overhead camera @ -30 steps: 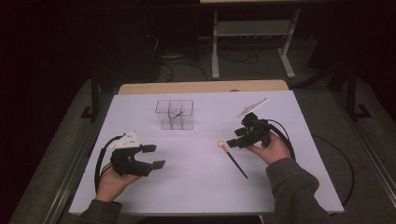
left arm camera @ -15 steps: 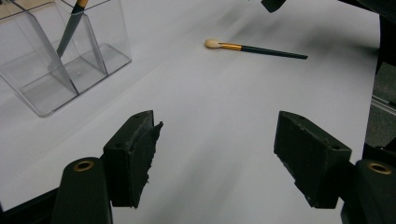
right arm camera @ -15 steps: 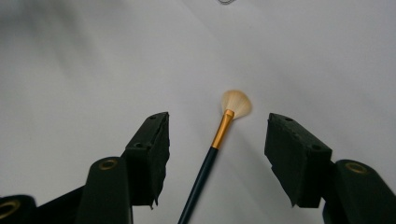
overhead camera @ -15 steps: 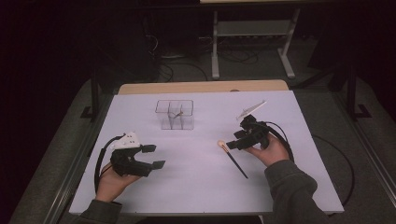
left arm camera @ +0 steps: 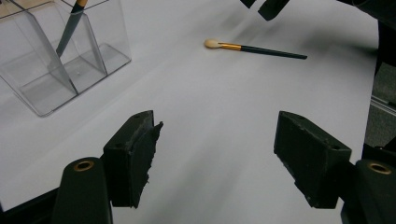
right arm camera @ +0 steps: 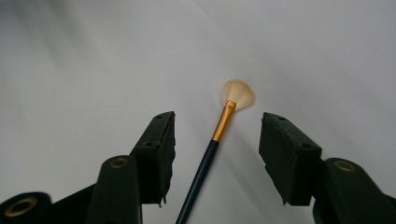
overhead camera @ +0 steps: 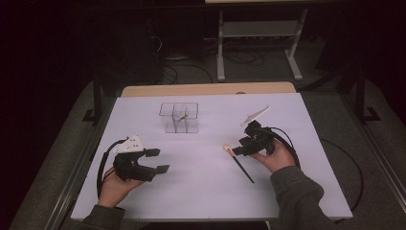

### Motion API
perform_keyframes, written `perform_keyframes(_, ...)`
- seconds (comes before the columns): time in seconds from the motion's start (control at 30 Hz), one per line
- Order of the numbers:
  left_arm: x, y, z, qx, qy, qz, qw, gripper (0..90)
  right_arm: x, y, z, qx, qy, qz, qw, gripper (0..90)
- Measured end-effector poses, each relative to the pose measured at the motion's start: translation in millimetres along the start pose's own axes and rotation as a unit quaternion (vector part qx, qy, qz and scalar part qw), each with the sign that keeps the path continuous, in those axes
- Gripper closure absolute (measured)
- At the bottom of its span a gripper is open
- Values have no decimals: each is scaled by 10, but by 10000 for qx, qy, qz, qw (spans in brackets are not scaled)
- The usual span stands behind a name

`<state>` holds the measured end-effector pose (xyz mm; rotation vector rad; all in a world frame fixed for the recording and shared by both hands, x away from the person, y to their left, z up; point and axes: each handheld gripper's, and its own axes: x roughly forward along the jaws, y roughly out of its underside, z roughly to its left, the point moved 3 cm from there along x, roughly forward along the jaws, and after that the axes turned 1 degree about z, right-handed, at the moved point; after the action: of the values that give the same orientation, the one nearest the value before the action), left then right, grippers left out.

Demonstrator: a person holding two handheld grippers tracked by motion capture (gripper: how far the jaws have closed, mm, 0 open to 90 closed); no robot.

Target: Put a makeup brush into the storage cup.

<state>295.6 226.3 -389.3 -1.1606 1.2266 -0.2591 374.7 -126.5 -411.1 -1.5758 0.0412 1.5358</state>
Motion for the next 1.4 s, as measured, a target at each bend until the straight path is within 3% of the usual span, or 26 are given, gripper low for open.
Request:
perform_keyframes(0.73,1,6,8,7,18,6,10000,290,230,66,33,-6,-29,300,9995,545)
perform_keyframes(1.4,-16,8,16,-32,60,-38,10000,290,388,102,27,-33,157,597,9981,620)
